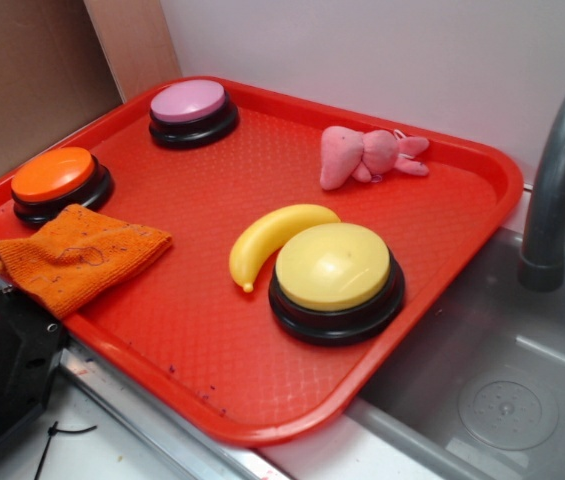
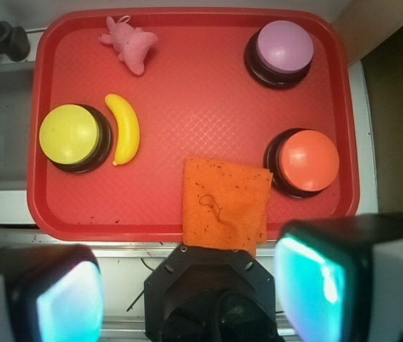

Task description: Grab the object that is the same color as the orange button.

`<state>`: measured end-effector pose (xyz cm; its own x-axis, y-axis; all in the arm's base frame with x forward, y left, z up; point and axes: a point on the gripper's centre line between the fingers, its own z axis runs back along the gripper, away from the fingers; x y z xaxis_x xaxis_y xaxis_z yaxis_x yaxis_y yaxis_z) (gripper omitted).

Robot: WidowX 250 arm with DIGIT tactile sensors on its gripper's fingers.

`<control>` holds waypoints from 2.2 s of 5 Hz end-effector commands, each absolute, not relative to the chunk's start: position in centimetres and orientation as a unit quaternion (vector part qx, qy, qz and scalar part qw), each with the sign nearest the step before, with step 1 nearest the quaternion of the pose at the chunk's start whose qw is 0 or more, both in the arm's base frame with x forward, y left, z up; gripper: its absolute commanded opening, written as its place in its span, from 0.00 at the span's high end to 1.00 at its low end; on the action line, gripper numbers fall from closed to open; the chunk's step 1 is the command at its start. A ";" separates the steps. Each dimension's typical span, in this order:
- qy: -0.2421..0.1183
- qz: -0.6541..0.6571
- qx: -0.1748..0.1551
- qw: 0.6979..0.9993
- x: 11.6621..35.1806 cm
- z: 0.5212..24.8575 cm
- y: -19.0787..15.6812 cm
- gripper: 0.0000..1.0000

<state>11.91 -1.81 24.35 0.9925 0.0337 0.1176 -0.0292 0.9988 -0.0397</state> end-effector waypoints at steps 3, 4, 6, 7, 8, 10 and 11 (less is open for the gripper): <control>-0.087 0.069 -0.018 0.994 12.0 19.0 -0.4 0.00; -0.091 0.088 -0.035 0.991 12.3 15.6 0.3 0.00; -0.030 0.121 -0.053 0.991 12.5 8.5 1.6 0.00; 0.011 0.133 -0.063 0.989 11.7 5.2 1.8 0.00; 0.049 0.142 -0.030 0.988 11.4 2.9 2.2 0.00; 0.068 0.157 0.010 0.985 11.3 2.0 2.3 1.00; 0.067 0.161 0.009 0.985 11.2 1.9 2.2 1.00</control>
